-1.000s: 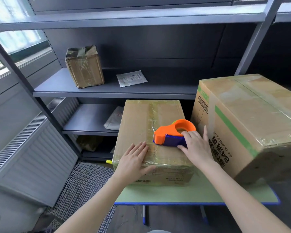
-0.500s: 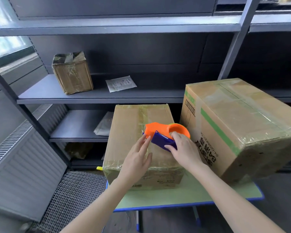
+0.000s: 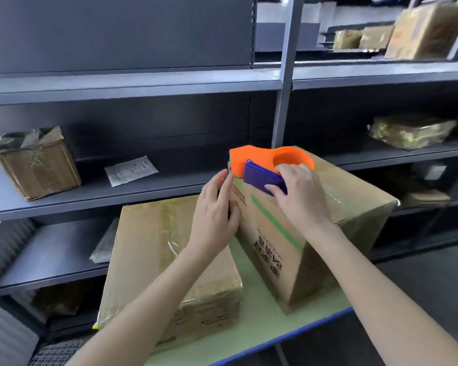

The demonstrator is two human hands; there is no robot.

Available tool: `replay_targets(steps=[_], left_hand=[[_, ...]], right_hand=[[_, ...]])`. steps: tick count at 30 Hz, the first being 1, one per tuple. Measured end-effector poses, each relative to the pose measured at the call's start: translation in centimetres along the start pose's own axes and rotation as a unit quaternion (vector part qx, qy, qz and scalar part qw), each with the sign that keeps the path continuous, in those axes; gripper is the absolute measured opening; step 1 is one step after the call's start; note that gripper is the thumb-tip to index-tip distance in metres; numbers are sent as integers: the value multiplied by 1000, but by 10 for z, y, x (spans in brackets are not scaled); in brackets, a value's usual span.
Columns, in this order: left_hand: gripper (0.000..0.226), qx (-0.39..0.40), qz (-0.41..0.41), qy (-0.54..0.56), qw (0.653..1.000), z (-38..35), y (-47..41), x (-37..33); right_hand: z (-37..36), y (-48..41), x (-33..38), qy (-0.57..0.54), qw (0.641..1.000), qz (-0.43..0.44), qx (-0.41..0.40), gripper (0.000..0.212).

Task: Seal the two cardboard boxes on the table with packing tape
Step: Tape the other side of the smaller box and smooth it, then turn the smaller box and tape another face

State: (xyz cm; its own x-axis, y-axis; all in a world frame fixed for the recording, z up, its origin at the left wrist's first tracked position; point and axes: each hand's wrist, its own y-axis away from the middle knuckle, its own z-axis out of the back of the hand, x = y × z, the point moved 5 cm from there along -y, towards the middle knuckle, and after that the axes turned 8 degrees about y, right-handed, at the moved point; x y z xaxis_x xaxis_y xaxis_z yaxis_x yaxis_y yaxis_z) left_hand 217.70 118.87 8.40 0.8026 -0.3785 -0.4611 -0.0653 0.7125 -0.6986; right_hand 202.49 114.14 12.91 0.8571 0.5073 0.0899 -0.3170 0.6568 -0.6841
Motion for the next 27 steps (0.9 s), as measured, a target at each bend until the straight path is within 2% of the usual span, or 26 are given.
replay_targets(steps=[5, 12, 21, 24, 27], left_hand=[[50, 104, -11, -7, 994, -58, -24, -19], [58, 208, -56, -9, 976, -110, -22, -34], [54, 230, -67, -2, 971, -123, -17, -32], [54, 231, -66, 1, 971, -119, -17, -29], [53, 207, -46, 17, 977, -100, -16, -19]], right_hand=[[2, 13, -71, 68, 993, -96, 23, 39], [-21, 32, -103, 141, 981, -116, 70, 30], [-31, 37, -105, 115, 978, -134, 107, 38], [-28, 38, -98, 140, 975, -132, 115, 47], [-17, 35, -73, 179, 978, -94, 45, 50]])
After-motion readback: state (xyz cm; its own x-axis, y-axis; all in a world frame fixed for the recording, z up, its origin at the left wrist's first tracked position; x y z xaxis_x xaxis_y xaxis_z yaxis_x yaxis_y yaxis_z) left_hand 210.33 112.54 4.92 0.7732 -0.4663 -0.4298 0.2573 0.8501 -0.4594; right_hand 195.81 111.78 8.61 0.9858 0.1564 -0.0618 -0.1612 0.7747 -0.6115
